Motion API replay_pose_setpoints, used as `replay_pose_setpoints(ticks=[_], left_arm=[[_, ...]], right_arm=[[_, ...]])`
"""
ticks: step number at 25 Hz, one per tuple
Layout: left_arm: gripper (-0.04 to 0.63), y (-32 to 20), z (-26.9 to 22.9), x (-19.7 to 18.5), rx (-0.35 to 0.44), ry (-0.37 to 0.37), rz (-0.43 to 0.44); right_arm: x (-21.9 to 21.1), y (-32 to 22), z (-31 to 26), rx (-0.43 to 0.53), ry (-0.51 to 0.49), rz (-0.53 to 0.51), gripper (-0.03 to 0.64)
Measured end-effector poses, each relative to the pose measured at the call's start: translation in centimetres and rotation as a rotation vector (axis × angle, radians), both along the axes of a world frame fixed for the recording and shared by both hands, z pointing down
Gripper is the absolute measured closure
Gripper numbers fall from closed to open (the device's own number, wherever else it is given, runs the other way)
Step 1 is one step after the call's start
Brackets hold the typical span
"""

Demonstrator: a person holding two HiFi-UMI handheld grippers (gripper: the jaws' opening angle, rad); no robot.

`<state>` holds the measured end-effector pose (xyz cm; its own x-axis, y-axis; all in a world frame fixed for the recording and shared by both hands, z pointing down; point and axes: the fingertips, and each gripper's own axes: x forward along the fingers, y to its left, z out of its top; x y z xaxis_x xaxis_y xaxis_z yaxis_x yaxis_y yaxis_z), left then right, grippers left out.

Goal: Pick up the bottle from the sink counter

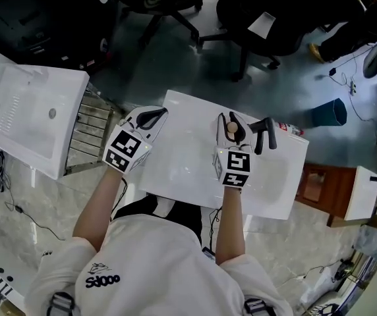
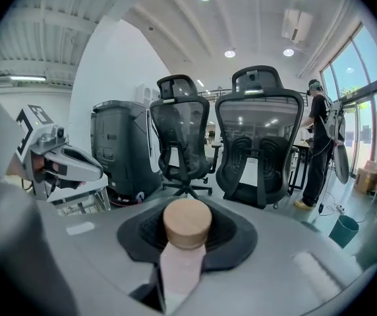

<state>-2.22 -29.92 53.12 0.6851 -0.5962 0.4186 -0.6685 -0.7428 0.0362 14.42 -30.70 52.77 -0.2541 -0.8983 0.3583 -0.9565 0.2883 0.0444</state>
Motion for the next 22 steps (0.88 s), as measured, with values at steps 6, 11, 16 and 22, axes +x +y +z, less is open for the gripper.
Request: replay_pose_setpoints(ticks=[6, 11, 16, 22], left_arm=[[0.595, 0.6, -3.4, 1.0, 0.086, -0.005, 0.058], [0.594, 1.7, -6.3, 2.1, 0.15, 0.015, 0.105], [0.594, 3.0, -8.6, 2.5, 0.188, 0.029, 0.149], [0.595, 4.5, -10.2, 3.2, 0.223, 0.041, 0.196]], right_arm=[[0.0, 2.5, -4.4, 0.03, -0.001, 0.022, 0.512], [0.2, 5.0, -7.4, 0.061, 0.004, 0.04, 0.512], [0.1, 7.5, -9.3, 0.075, 0.015, 0.062, 0.512], [-0.5, 9.8, -11.5, 0.104, 0.025, 0.067, 0.512]])
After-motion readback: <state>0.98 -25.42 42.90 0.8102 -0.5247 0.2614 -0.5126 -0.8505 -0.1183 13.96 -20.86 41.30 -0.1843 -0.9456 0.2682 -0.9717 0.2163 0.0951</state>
